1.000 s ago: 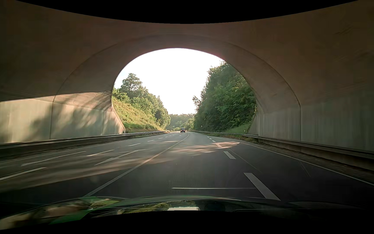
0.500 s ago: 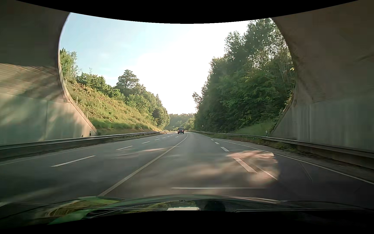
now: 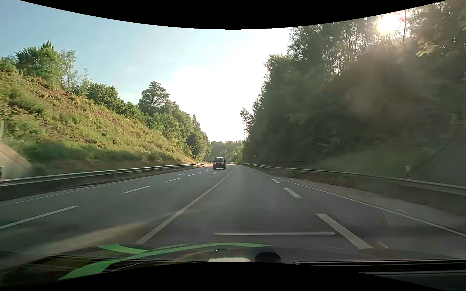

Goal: Follow the waypoints while adhering to traffic rules and regulations

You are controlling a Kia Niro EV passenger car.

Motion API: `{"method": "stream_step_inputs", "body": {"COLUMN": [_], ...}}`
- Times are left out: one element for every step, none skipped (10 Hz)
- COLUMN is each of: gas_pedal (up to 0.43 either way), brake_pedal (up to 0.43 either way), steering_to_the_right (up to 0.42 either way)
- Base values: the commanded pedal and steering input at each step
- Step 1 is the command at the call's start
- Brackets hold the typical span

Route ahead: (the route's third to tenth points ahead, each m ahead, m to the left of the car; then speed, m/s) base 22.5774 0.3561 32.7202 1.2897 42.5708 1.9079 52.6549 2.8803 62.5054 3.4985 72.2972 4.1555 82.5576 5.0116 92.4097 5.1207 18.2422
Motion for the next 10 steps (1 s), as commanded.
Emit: {"method": "stream_step_inputs", "body": {"gas_pedal": [0.331,0.339,0.339,0.339,0.339,0.331,0.268,0.248,0.24,0.24], "brake_pedal": [0.0,0.0,0.0,0.0,0.0,0.0,0.0,0.0,0.0,0.0], "steering_to_the_right": [-0.003,-0.003,-0.003,-0.003,-0.003,-0.003,-0.003,-0.003,-0.003,-0.003]}}
